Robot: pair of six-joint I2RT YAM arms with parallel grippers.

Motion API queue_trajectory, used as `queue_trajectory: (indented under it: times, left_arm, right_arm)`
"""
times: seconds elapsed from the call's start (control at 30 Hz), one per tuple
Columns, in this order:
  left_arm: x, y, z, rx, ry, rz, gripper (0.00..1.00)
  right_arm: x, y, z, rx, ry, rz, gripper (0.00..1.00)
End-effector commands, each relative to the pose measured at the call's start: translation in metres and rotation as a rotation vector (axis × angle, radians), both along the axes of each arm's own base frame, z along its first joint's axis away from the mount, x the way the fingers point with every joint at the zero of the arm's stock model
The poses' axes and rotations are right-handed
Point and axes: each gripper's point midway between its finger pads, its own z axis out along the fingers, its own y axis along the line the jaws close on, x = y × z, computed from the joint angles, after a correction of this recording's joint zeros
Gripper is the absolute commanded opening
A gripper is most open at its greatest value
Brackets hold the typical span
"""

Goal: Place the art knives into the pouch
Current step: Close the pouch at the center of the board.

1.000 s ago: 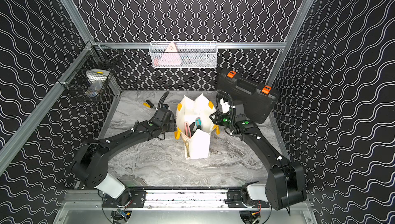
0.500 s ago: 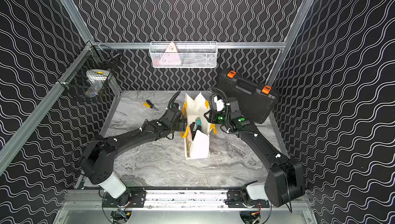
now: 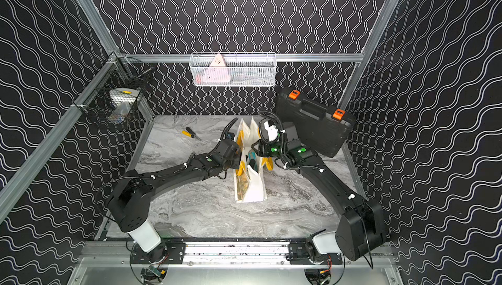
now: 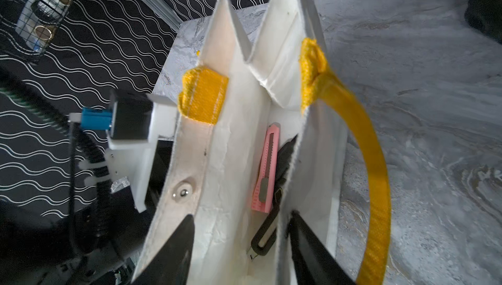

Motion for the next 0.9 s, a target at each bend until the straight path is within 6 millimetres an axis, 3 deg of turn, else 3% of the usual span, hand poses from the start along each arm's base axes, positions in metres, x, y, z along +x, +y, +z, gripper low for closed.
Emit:
queue_trajectory:
  times: [0.0, 0.33, 0.67, 0.87]
  left_arm:
    - [0.006, -0.011, 0.013, -0.045, -0.037, 0.009, 0.82]
    - [0.008, -0.021, 0.014, -0.039, -0.040, -0.005, 0.82]
    - [0.010, -0.030, 0.019, -0.032, -0.048, -0.018, 0.82]
    - [0.010, -0.031, 0.017, -0.026, -0.048, -0.020, 0.82]
  right_arm:
    - [0.002, -0.002, -0.001, -0.042, -0.007, -0.004, 0.57]
    - [-0.006, 0.020, -0.002, -0.060, -0.010, 0.052, 0.58]
    - [-0.006, 0.029, 0.000, -0.114, -0.023, 0.059, 0.58]
    - [-0.007, 0.030, -0.012, -0.166, 0.001, 0.061, 0.51]
